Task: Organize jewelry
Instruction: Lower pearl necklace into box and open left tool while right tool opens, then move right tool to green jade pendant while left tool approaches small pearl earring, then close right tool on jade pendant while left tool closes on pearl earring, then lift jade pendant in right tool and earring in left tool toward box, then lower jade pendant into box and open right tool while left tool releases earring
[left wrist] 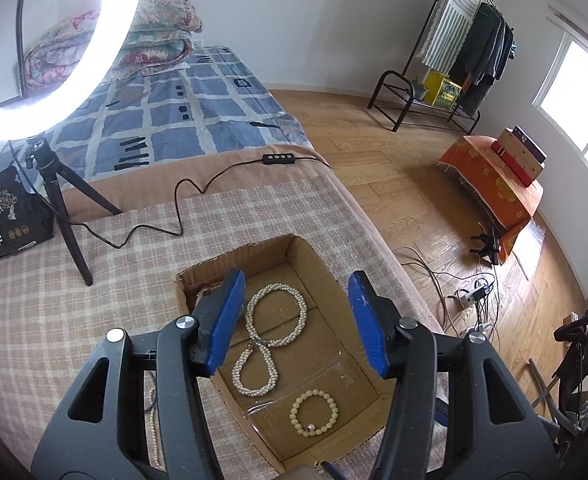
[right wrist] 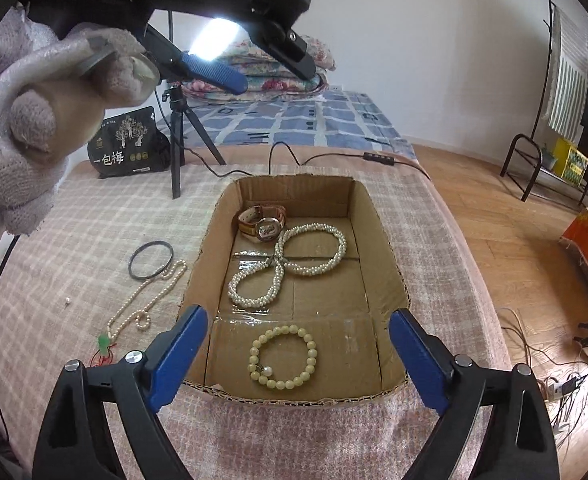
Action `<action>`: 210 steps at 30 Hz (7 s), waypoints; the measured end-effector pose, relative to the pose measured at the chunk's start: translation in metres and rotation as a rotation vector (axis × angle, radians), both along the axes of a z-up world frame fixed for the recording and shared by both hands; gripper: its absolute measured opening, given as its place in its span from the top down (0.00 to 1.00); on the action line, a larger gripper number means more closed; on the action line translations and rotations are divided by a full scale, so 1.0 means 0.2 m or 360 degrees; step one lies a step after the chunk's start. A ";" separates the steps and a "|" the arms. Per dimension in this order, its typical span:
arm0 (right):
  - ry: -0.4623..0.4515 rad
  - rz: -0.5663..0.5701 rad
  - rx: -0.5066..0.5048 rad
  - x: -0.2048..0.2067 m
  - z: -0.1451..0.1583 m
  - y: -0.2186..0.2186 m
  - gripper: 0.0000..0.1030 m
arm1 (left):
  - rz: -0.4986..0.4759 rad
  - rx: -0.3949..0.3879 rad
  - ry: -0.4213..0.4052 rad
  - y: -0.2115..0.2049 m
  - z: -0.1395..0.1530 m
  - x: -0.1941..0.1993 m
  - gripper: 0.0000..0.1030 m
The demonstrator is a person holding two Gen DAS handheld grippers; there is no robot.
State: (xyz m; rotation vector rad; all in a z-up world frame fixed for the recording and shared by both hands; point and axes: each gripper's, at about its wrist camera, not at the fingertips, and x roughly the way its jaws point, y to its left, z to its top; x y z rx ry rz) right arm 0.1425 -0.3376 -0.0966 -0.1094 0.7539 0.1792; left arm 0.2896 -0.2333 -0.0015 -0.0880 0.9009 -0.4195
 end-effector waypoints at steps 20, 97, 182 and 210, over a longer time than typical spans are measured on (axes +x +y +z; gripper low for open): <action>-0.0237 0.0067 -0.0032 -0.14 0.16 0.19 0.08 | 0.0241 -0.0019 -0.0138 0.74 0.20 -0.35 0.46; 0.0483 0.0766 0.0019 -0.05 -0.51 0.90 0.77 | 0.0259 0.0202 0.0460 1.23 -0.97 -0.58 0.80; -0.0263 0.0285 0.0089 -0.06 0.41 0.25 0.91 | 0.0031 -0.0024 -0.0014 0.73 -0.29 -0.71 0.94; -0.0093 0.0119 0.0091 0.54 0.12 -0.07 0.91 | -0.0192 -0.0037 0.0049 0.03 -0.46 -0.50 0.94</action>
